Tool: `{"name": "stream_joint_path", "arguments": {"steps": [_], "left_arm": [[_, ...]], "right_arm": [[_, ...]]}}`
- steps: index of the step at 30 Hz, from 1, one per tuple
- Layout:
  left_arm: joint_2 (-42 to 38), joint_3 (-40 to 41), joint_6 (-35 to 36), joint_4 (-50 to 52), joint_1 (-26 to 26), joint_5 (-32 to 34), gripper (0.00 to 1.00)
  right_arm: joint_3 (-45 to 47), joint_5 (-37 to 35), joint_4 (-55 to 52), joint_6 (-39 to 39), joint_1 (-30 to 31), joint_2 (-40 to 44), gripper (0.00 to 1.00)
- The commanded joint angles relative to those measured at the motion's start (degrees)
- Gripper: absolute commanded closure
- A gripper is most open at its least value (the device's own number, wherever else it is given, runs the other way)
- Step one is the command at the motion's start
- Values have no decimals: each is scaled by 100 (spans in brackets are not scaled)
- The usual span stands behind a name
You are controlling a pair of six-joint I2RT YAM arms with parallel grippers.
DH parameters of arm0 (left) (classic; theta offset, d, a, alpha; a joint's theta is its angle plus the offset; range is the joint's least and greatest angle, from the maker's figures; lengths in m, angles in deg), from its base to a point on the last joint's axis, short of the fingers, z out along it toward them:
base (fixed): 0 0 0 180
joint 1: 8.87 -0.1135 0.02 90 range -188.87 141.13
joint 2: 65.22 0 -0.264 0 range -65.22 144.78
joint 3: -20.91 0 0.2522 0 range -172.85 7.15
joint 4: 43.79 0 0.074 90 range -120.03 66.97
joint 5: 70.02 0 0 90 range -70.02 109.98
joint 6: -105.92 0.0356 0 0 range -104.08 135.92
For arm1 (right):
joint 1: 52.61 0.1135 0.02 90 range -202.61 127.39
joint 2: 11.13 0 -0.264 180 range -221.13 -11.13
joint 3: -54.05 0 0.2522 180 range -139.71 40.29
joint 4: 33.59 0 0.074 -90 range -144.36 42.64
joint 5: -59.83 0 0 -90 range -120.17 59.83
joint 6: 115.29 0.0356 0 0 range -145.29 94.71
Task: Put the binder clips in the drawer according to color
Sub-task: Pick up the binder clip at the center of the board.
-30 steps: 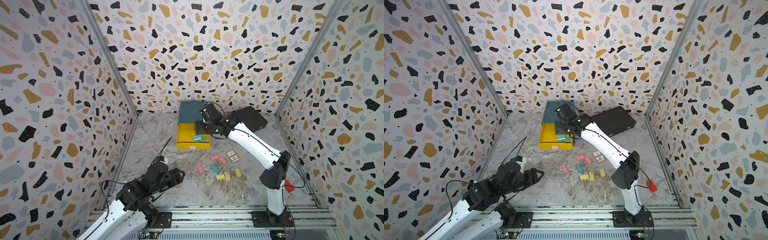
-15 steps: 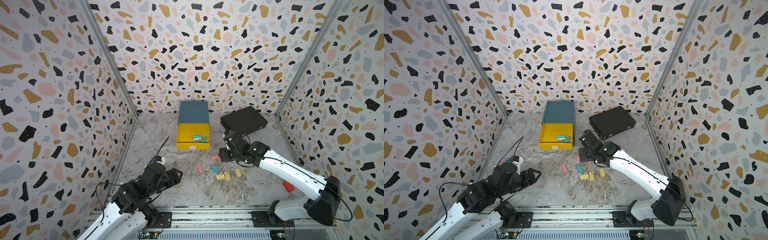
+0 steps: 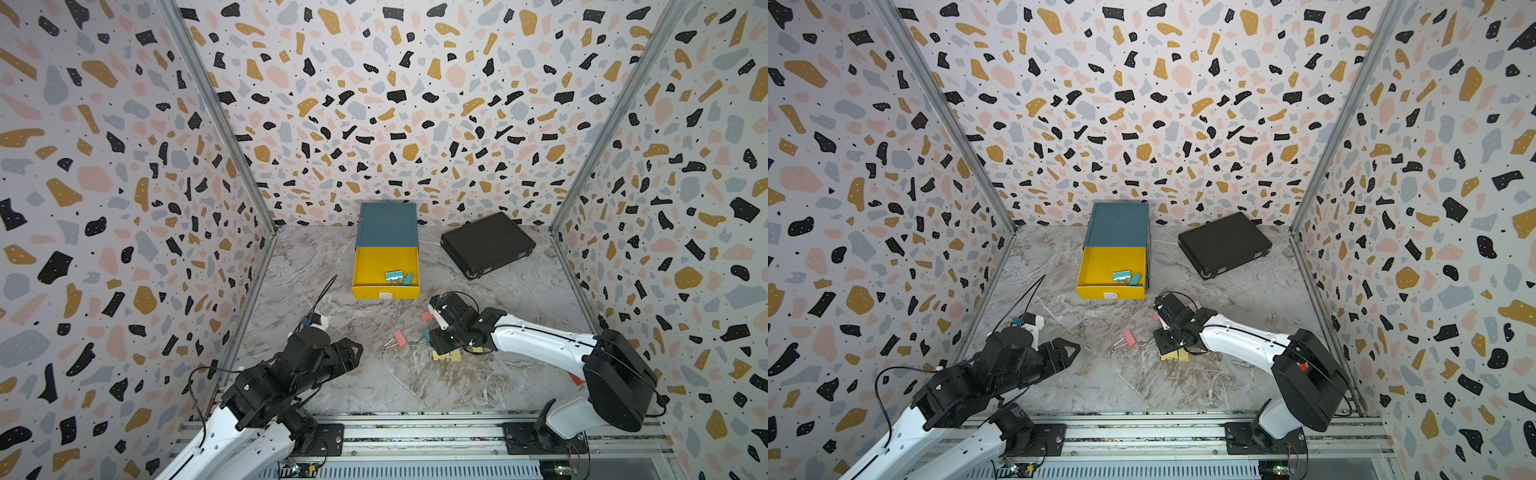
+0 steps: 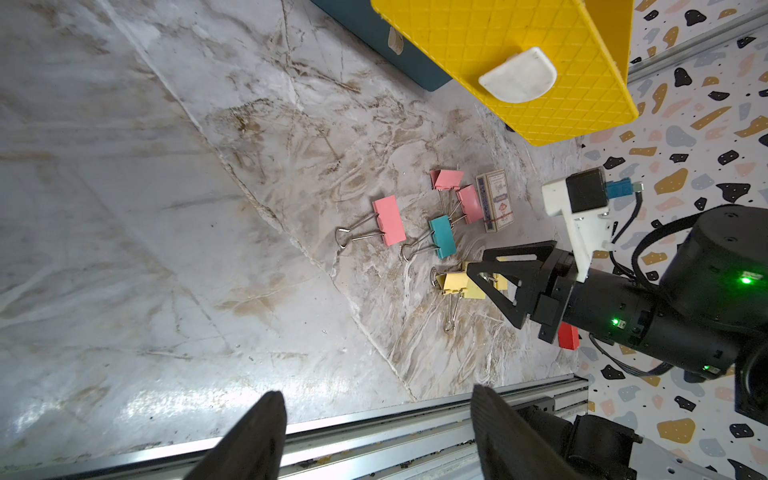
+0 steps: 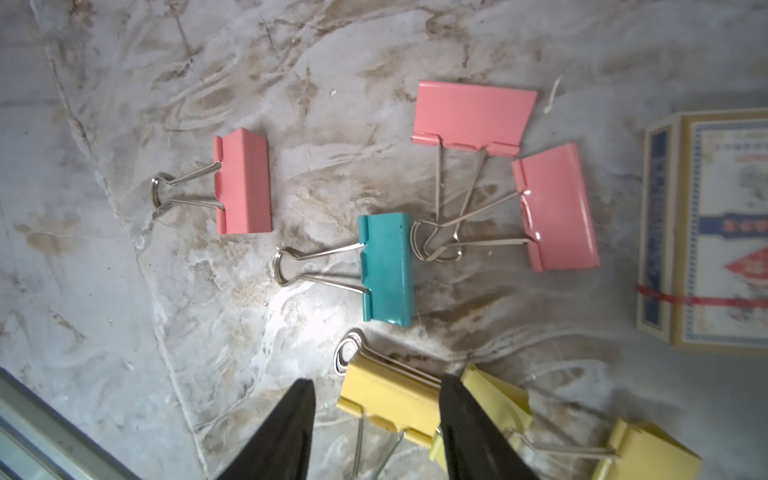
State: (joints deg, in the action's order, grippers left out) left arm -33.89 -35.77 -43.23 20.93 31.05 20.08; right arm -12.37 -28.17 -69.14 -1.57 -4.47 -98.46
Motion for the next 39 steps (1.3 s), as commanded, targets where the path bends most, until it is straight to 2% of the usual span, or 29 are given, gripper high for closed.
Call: {"name": "stream_joint_path", "arguments": {"steps": [1,8,21,39], "left_arm": [[-33,-156,47,-28,23,78,26],[-36,-147,35,-45,16,77,26],[-73,-125,27,-50,19,76,26],[-52,-156,14,-126,16,76,26]], "right_arm": [[-68,37,189,-520,29,-141,47],[-200,-211,116,-974,29,-567,44],[-236,-400,462,-970,29,-948,45],[-255,-441,657,-678,25,-1254,66]]}}
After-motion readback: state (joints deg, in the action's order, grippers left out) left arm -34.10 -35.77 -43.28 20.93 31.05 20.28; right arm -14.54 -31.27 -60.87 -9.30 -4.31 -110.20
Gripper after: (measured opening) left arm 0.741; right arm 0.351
